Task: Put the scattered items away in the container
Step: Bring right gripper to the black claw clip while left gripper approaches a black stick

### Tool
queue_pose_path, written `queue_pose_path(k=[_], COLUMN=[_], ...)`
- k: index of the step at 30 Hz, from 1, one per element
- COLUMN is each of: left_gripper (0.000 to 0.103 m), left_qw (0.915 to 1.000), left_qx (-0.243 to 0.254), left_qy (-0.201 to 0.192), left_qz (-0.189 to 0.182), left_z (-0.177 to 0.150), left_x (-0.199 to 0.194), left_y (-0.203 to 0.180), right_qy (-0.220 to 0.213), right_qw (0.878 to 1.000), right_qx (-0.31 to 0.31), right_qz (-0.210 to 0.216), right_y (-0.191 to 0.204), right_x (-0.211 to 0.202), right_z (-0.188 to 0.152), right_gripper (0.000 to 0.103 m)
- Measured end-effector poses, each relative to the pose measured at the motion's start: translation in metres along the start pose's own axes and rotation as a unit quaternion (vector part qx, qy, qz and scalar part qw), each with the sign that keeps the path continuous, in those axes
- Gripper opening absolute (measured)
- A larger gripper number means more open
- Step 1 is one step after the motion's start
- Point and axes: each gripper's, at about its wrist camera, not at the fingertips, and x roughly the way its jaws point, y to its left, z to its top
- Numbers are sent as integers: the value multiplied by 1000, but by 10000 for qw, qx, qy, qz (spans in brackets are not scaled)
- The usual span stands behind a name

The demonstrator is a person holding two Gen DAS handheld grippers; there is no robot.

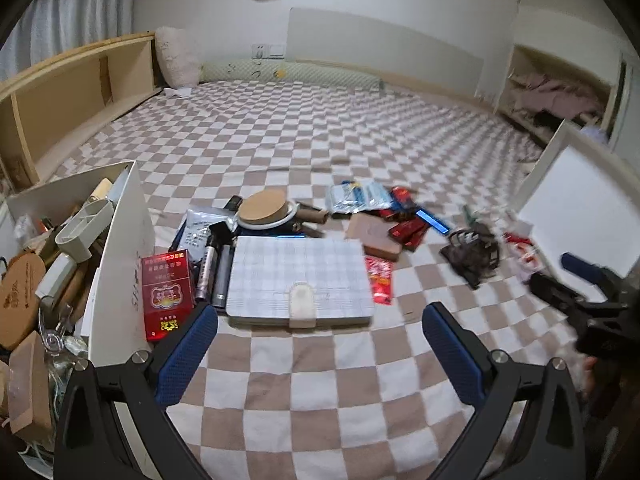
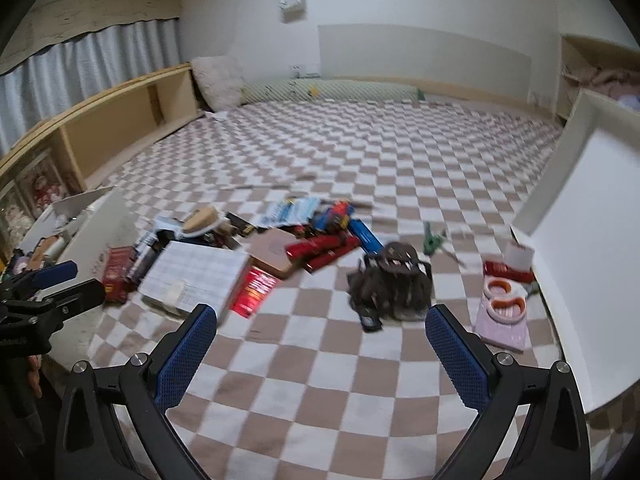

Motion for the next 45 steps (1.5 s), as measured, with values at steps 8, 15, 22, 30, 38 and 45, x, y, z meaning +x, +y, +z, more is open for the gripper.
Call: queue_pose_path(k=[8, 15, 22, 30, 38, 45], left_gripper=[103, 103, 103, 102, 91, 89], left_qw=[9988, 9951, 9892, 9840, 9798, 9694], left_qx=[262, 375, 601, 698, 940, 1215], left_qy=[206, 397, 638, 744, 884, 1082], left_qz=[-346, -821, -1171, -1460, -1526, -1838], left_z=[-4, -1, -2, 15, 31, 29], left_x=[34, 60, 86, 112, 133, 147], left_y=[-12, -37, -65, -82, -95, -130], right_qy=[191, 430, 621, 747, 1157, 979], right_qw=[9987, 9929, 9944, 9942, 9867, 9824], right_qx=[471, 1095, 818, 747, 1125, 1590], right_qz=[-92, -167, -237, -189, -204, 64], right_y=[-42, -82, -81, -74, -89, -118], right_x=[24, 55, 92, 123, 143, 128], right_z=[-10, -10, 9, 32, 31, 29], right_gripper=[103, 103, 103, 103, 100, 55])
